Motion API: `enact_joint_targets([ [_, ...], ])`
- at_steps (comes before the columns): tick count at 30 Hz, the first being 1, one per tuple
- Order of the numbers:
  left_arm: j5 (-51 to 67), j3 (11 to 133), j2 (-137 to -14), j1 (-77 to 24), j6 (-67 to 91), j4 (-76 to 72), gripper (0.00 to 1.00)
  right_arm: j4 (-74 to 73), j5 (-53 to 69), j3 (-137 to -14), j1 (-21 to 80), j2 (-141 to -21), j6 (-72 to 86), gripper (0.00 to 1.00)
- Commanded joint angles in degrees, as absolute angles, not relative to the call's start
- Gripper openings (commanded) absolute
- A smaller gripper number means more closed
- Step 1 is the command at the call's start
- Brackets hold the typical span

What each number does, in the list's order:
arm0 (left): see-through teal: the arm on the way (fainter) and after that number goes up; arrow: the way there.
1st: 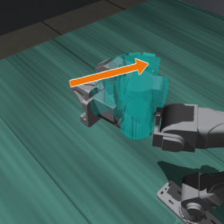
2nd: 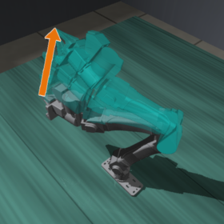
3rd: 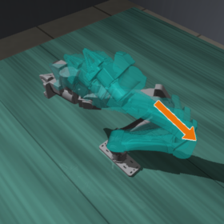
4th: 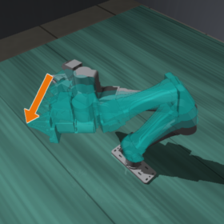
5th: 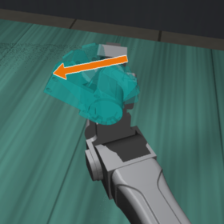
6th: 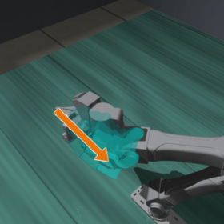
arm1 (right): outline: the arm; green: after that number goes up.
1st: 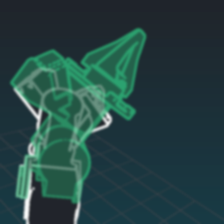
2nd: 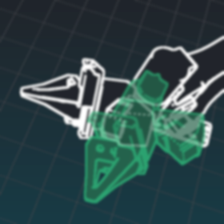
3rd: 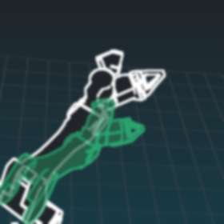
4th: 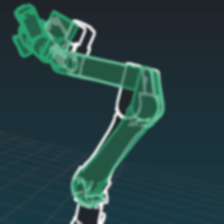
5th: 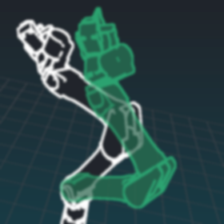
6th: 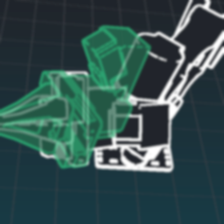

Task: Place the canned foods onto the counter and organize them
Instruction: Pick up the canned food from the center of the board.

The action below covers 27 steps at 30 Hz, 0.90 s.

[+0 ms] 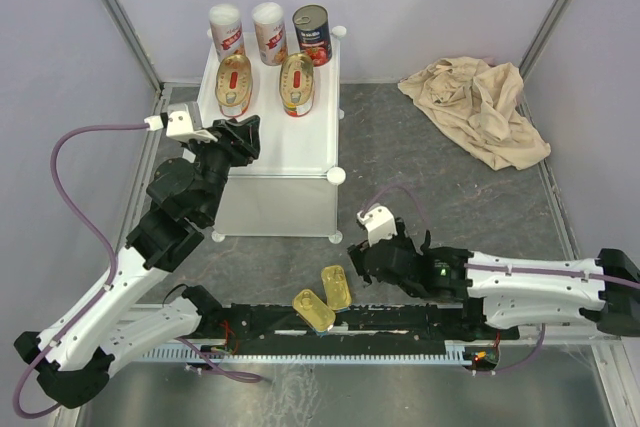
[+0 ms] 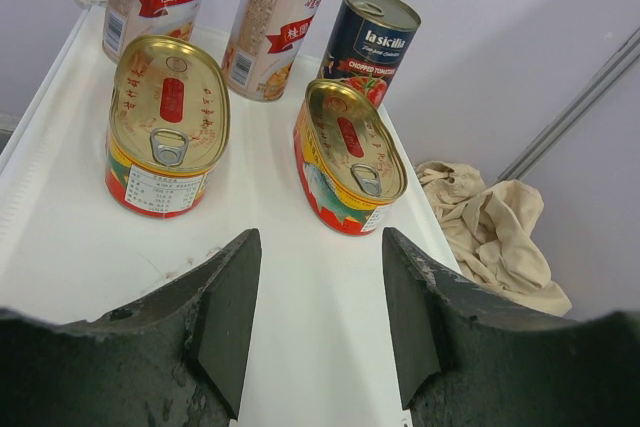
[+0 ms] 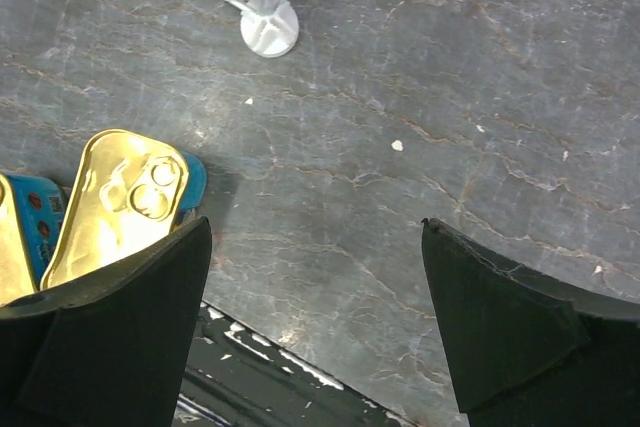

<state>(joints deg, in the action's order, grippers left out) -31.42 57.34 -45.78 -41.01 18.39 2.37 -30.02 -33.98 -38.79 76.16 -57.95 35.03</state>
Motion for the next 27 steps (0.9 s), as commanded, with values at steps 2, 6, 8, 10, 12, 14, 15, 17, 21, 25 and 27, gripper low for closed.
enact_joint_targets([
  [2,-32.33,58.38,-45.55,-41.22,16.37,-0.69,0.58,-27.25,-42.44,-42.2,81.31,-60.78,41.73,0.93],
  [6,-32.34,58.77,-45.51,-41.22,16.41,-0.4,0.58,-24.76,-45.26,-42.33,84.0,-63.47,45.91,0.91],
  [8,-32.3,59.15,-45.53,-41.22,16.51,-0.17,0.58,-23.93,-46.21,-42.74,85.01,-65.11,47.84,0.9],
  [10,-32.26,59.6,-45.55,-41.24,16.52,0.05,0.58,-22.5,-45.87,-43.04,85.9,-66.59,48.57,0.9],
  [12,-32.26,59.84,-45.45,-41.24,16.5,0.32,0.58,-21.69,-45.75,-43.63,86.77,-67.96,49.24,0.9],
  [14,-32.45,59.97,-45.46,-41.22,16.45,0.43,0.58,-21.7,-45.87,-44.44,87.36,-69.61,50.78,0.9],
  [15,-32.55,59.88,-45.44,-41.21,16.5,0.44,0.58,-21.69,-45.95,-44.91,87.57,-70.55,51.39,0.91],
  [17,-32.55,59.85,-45.53,-41.22,16.68,0.59,0.58,-21.71,-46.27,-45.68,87.94,-72.32,52.89,0.91],
  [21,-32.52,59.94,-45.37,-41.22,17.36,1.19,0.58,-21.63,-47.01,-46.98,88.15,-74.97,55.31,0.91],
  [25,-32.69,60.14,-45.05,-41.22,17.92,1.87,0.58,-21.27,-46.47,-47.41,88.23,-77.07,57.62,0.91],
  [27,-32.74,60.35,-45.0,-41.22,17.93,2.22,0.58,-20.78,-45.84,-47.35,88.19,-78.01,58.29,0.91],
])
